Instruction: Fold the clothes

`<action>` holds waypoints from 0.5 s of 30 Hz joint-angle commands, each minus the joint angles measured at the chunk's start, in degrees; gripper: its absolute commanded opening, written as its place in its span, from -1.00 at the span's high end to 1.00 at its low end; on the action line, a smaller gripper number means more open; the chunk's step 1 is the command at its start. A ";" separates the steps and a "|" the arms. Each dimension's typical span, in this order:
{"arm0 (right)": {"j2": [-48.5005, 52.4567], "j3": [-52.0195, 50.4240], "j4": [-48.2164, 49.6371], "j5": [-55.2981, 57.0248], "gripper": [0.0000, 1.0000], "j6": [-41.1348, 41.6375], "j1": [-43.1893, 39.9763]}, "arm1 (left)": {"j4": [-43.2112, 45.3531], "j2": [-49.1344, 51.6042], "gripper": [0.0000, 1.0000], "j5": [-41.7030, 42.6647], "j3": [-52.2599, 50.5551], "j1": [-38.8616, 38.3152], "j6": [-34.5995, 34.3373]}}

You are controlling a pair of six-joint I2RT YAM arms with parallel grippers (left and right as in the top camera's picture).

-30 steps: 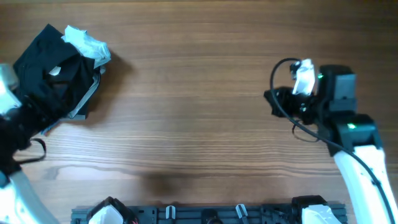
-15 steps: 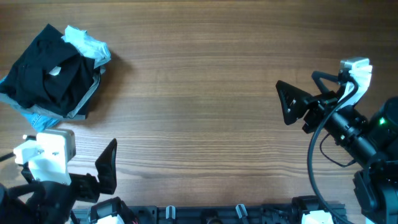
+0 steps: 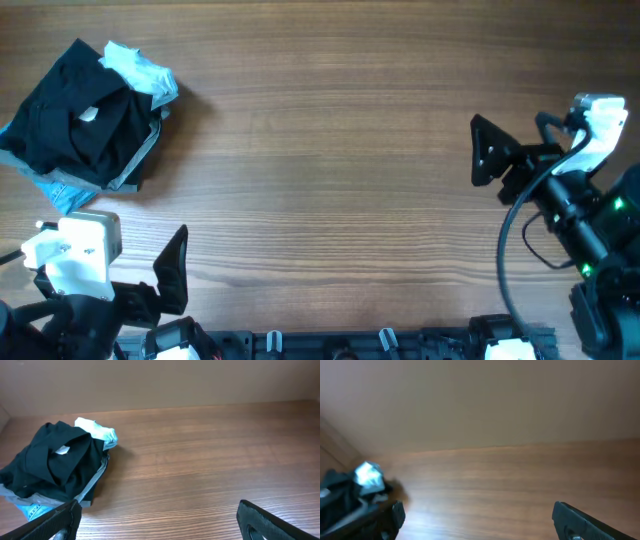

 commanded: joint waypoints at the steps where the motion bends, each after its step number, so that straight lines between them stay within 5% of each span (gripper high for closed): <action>1: -8.15 -7.21 3.82 1.62 -1.00 -9.94 -0.17 | 0.11 -0.20 -1.00 -0.70 0.31 -0.46 -0.33; 15: -43.78 -54.66 20.20 2.91 -0.99 -9.64 -0.11 | 0.13 -0.20 -1.00 -0.70 0.31 -0.46 -0.33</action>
